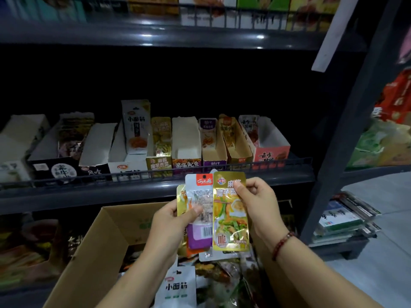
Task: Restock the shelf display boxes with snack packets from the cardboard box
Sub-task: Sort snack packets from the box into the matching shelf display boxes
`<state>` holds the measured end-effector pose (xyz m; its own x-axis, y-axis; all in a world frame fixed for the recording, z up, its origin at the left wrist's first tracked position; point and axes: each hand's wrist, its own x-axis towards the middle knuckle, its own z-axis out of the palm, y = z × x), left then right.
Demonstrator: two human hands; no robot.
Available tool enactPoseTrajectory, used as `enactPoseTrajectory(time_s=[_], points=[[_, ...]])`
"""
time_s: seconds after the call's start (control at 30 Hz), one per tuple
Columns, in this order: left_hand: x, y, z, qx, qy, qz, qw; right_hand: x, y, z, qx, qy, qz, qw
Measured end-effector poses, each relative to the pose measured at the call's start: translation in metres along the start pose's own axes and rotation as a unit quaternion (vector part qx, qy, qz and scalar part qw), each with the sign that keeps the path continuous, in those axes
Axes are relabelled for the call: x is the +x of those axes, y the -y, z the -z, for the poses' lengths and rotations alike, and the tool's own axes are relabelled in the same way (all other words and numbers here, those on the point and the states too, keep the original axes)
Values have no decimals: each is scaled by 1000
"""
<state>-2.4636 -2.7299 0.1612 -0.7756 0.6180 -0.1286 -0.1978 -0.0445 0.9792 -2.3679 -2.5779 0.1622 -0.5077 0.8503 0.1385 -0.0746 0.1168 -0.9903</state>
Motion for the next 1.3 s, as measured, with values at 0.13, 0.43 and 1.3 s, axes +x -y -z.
enactPoseTrajectory(time_s=[0.13,0.43,1.3], points=[[9,-16,8,4,12,-23,1000,15,12,-35,-8,-5,20,1000],[50,-35,40,67,-53,-86,993,54,44,-82,-107,94,22,990],[130,-76,133,-35,-180,-85,979,231,77,-236,-305,19,141,941]])
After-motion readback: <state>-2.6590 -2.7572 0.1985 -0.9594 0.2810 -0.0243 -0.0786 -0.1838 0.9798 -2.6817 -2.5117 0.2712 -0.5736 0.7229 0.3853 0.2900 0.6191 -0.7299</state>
